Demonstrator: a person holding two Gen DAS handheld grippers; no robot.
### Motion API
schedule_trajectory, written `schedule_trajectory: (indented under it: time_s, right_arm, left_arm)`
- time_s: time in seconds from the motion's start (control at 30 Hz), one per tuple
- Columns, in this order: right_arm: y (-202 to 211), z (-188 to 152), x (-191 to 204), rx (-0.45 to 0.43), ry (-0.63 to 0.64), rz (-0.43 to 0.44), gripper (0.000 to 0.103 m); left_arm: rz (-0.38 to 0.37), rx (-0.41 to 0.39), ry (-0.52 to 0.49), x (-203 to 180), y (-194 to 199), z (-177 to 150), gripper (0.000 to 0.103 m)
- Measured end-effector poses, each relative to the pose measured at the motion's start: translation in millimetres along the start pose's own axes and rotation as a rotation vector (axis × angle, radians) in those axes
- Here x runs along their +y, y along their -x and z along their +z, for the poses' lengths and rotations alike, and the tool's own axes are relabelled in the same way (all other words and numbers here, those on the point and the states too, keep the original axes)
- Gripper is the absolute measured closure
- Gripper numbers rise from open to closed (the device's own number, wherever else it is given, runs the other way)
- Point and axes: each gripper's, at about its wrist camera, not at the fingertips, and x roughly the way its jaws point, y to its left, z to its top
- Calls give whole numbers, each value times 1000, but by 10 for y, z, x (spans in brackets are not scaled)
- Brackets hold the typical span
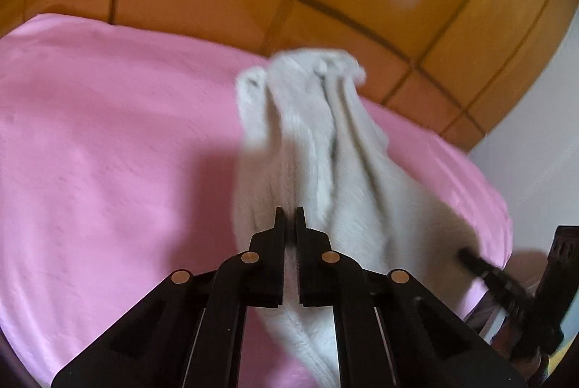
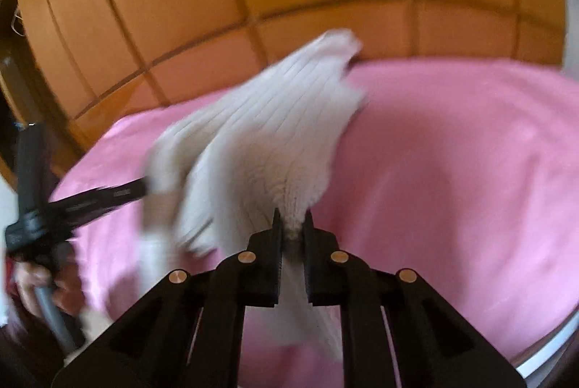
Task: Fold small clothes
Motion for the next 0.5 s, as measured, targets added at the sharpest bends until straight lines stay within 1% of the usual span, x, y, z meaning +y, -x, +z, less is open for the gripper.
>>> schedule_trajectory:
  time_s: [0.03,0.1,0.13,0.17,0.2,0.27,0.33,0.37,0.4,0.43,0.47,0.5]
  right_arm:
    - [94,87,-123,-42,26,-85,94]
    - [174,245,-432,-81,28,-201,94]
    - [165,314,-562,-91,21,-239,94]
    - [150,397,-709,-103,14,-289,94]
    - [133,491,-866,-113,9,-340,94]
    - [53,727,-1167,-131,-13,-450,94]
    - [-13,958,-1501,-139,-35,-557,94]
    - [-59,1088,-1645,-139,-47,-611,94]
    - [-106,1178,-1774,-135,-58,-656,94]
    - [-166,1283,-1930,-127,-76,-709,94]
    - [-214,1372,-2079,-117,-107,-723,92]
    - [-235,1438,-2196,-110,-144,-705,82]
  left_arm:
    - [26,-27,6,114,97,83,100]
    - [94,-66,4,301,218,239,100]
    - [145,-88,13,454,277,359,100]
    - [178,-99,32,602,318,476,100]
    - [198,-109,47,705,351,560,100]
    - [277,-145,83,980,395,843,103]
    - [370,-192,105,1155,439,1109,103]
    - [396,-209,111,1216,419,1206,103]
    - [438,-224,117,1283,400,1328,103]
    - [502,-234,127,1338,389,1403,103]
    - [536,-243,140,1379,383,1436,103]
    - [541,-251,153,1396,380,1428,103]
